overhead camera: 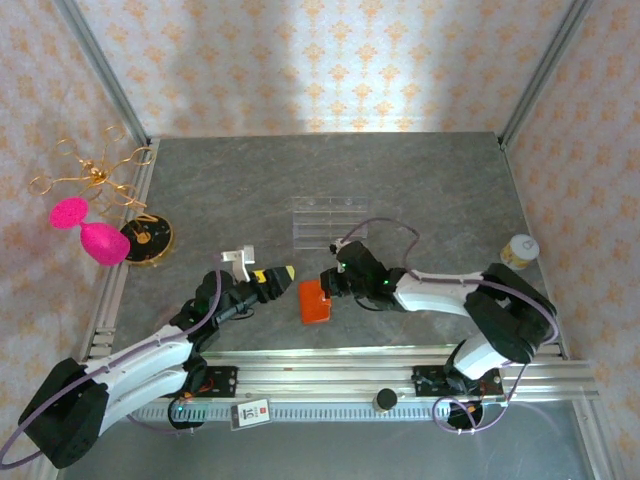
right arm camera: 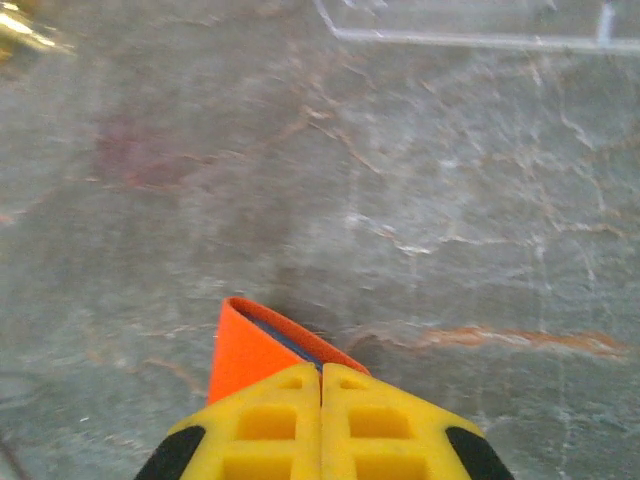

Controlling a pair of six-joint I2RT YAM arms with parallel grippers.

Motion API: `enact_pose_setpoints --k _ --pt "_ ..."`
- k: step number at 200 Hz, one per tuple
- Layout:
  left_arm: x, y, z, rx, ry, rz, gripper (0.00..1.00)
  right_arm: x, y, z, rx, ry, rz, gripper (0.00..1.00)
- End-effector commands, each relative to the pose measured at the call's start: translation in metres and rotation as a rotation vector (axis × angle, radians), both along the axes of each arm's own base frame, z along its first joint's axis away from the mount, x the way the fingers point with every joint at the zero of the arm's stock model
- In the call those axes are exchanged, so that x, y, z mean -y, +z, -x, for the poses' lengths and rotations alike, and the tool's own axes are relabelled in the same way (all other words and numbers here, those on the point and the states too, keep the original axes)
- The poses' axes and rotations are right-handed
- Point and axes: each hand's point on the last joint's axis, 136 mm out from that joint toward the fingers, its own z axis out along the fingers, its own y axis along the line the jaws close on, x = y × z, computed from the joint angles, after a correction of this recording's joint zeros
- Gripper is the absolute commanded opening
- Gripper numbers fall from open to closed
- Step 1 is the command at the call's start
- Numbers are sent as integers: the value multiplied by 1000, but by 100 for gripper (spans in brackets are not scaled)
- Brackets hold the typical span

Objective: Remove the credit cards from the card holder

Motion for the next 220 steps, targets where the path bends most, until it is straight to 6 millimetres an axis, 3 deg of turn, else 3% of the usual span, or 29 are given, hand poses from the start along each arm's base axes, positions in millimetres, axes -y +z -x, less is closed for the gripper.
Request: enact_pose_setpoints --k 1,62,66,111,134,160,182,210,220 --pt "13 22 8 77 -79 81 80 -2 37 -1 77 59 -61 0" --pt "26 58 25 224 -202 219 81 8 120 5 157 115 -259 0" --pt "27 60 26 232 -210 226 81 10 134 6 178 115 -288 0" --pt "38 90 38 334 -284 306 81 3 198 14 241 155 -445 0" --pt "43 94 39 345 -304 311 81 -1 223 13 266 163 -506 0" --pt "46 103 43 371 -321 330 72 -6 231 8 267 156 -535 0" --pt "46 105 44 379 -316 327 51 -10 225 4 242 149 -534 0" --pt "44 108 41 386 -291 322 35 -13 210 2 193 136 -533 0" --pt "43 107 39 379 -276 318 24 -11 205 0 182 113 -523 0"
